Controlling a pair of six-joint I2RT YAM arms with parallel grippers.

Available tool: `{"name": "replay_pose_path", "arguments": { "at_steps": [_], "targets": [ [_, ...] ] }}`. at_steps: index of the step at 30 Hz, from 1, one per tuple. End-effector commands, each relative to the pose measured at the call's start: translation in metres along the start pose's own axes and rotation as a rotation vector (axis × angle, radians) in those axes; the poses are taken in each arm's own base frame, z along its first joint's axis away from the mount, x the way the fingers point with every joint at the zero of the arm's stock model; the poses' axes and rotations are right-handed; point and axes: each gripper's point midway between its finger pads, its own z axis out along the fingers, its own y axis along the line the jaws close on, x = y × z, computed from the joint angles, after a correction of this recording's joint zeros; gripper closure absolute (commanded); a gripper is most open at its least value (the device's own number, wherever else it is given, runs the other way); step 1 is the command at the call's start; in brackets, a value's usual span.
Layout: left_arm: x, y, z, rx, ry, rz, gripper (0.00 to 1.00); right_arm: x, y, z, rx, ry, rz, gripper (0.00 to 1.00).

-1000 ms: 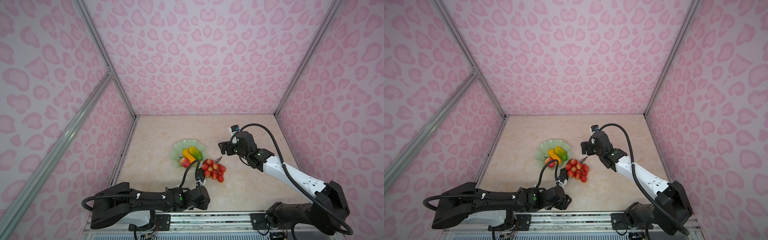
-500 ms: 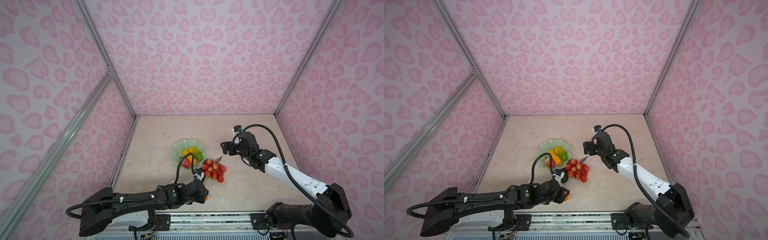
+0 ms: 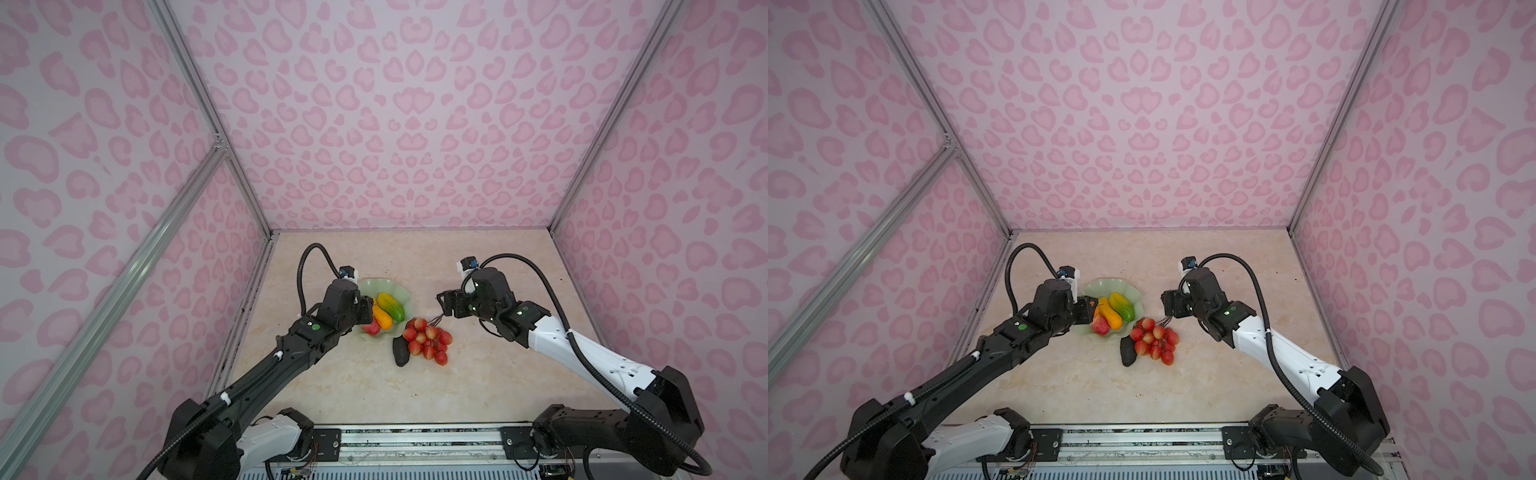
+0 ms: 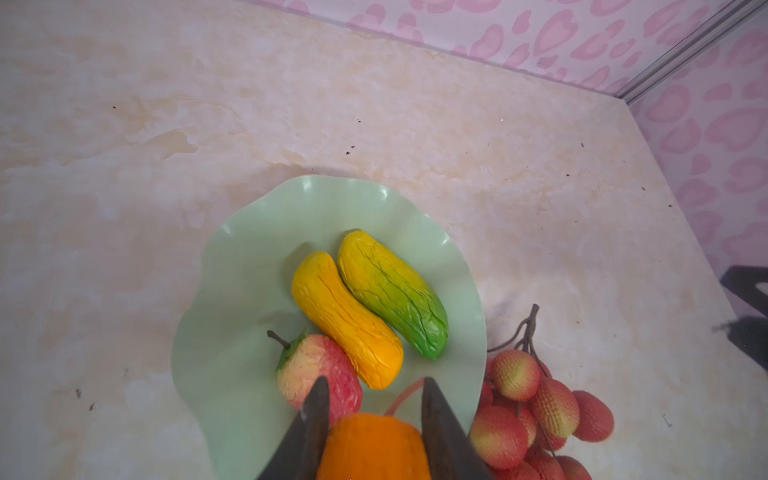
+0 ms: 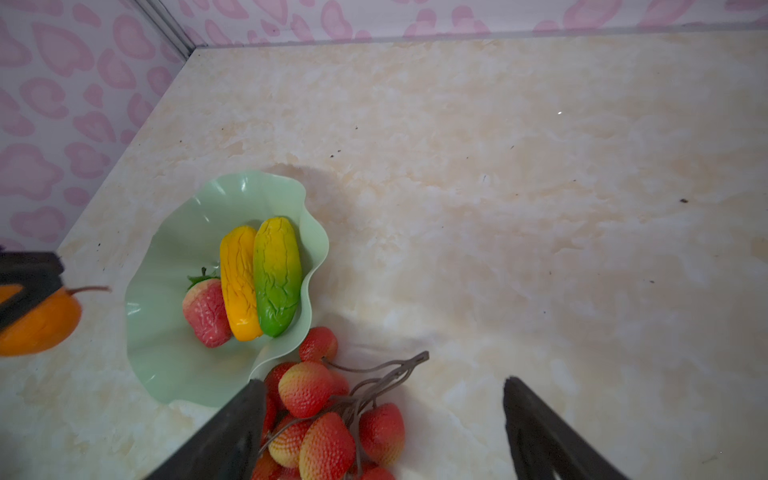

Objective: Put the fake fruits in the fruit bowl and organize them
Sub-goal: 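Carry the orange into the green bowl and release it with the left gripper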

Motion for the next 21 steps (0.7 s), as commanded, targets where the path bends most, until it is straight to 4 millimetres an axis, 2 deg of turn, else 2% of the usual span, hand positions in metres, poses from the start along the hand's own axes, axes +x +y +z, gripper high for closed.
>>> {"name": "replay_pose_path", "arguments": {
  "at_steps": [1, 7, 12, 14, 16, 19, 21],
  "targets": [
    [-0.006, 0.006, 0.024, 0.000, 0.024, 0.031, 0.72, 0.023, 0.012, -0.003, -0.006, 0.062, 0.006, 0.13],
    [0.000, 0.032, 0.067, -0.093, 0.087, -0.006, 0.72, 0.068, 0.055, -0.012, -0.051, 0.128, 0.006, 0.19],
    [0.006, 0.035, 0.090, -0.112, 0.131, -0.020, 0.68, 0.105, 0.092, -0.015, -0.122, 0.184, 0.000, 0.24],
    [0.004, 0.035, 0.092, -0.116, 0.132, -0.024, 0.65, 0.115, 0.104, -0.014, -0.136, 0.214, -0.004, 0.26],
    [-0.002, 0.032, 0.090, -0.106, 0.117, -0.026, 0.56, 0.126, 0.118, -0.011, -0.155, 0.251, -0.009, 0.32],
    [-0.019, 0.026, 0.077, -0.089, 0.068, -0.020, 0.40, 0.138, 0.130, -0.004, -0.158, 0.292, -0.024, 0.37],
    [-0.035, 0.020, 0.062, -0.072, 0.016, -0.018, 0.34, 0.143, 0.133, 0.002, -0.150, 0.318, -0.031, 0.39]
  ]
}}
